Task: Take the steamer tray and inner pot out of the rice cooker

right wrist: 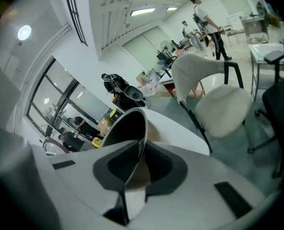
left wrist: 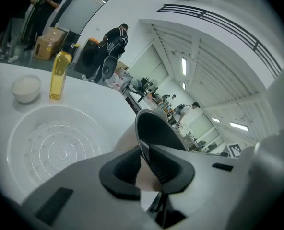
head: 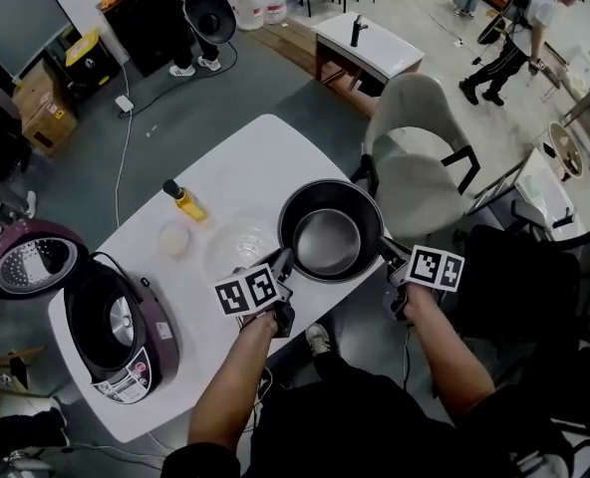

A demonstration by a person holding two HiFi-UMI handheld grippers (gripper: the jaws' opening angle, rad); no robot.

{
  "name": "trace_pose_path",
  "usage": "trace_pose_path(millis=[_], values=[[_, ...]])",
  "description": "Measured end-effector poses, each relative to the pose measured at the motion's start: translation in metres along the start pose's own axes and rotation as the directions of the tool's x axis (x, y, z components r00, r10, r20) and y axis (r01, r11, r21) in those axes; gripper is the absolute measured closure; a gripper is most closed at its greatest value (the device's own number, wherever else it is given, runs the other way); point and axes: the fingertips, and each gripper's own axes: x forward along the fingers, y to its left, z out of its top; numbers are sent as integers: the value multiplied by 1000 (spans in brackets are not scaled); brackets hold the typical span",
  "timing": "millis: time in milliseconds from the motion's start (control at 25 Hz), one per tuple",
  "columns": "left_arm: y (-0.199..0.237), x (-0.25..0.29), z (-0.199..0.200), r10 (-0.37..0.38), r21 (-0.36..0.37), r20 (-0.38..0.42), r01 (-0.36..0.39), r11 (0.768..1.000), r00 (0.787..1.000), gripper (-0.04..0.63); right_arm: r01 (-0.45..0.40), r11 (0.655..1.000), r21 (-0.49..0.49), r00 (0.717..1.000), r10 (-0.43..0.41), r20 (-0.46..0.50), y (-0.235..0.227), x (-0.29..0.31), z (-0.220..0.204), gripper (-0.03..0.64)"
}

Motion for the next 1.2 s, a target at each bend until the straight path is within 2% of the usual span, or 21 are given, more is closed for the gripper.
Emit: trace_pose_path(millis=[40, 120, 200, 280, 360, 480, 600, 720, 880, 960, 1080, 1200], values=[[-1, 0, 0, 7, 18, 4, -7, 1000, 1000, 528, 17, 999, -36, 1000, -17, 13, 1, 0, 2, 582], [-4, -6, 5, 20, 43, 28, -21, 999, 999, 434, 72, 991, -114, 996, -65, 62, 4, -5, 12, 468], [-6, -23, 21, 37, 70, 82, -42, 997, 996, 355, 102, 983, -152, 989, -84, 122, 15, -13, 25, 441], [-11, -51, 45, 45, 120, 160, -65, 991, 986, 350, 86, 981, -172, 983, -56, 173, 40, -23, 38, 433], [-19, -85, 73, 48, 183, 260, -98, 978, 964, 350, 46, 973, -225, 976, 5, 219, 76, -32, 51, 433], [-33, -143, 108, 49, 266, 416, -173, 948, 908, 351, -19, 934, -358, 958, 120, 262, 141, -44, 64, 433], [-36, -208, 132, 68, 308, 538, -271, 912, 840, 368, -47, 851, -523, 936, 220, 275, 215, -48, 62, 507], [-33, -263, 137, 105, 330, 614, -375, 866, 782, 399, -53, 755, -654, 908, 309, 284, 278, -55, 51, 569], [-21, -336, 135, 161, 316, 711, -515, 797, 684, 423, -120, 583, -803, 863, 462, 206, 367, -51, 19, 617], [-15, -371, 133, 183, 299, 754, -577, 760, 631, 462, -140, 495, -857, 837, 522, 165, 407, -52, -3, 617], [-4, -420, 126, 225, 251, 808, -664, 704, 545, 601, -186, 390, -902, 799, 594, 92, 453, -48, -40, 617], [5, -459, 117, 247, 223, 834, -710, 668, 494, 601, -233, 303, -924, 772, 636, 14, 485, -43, -81, 618]])
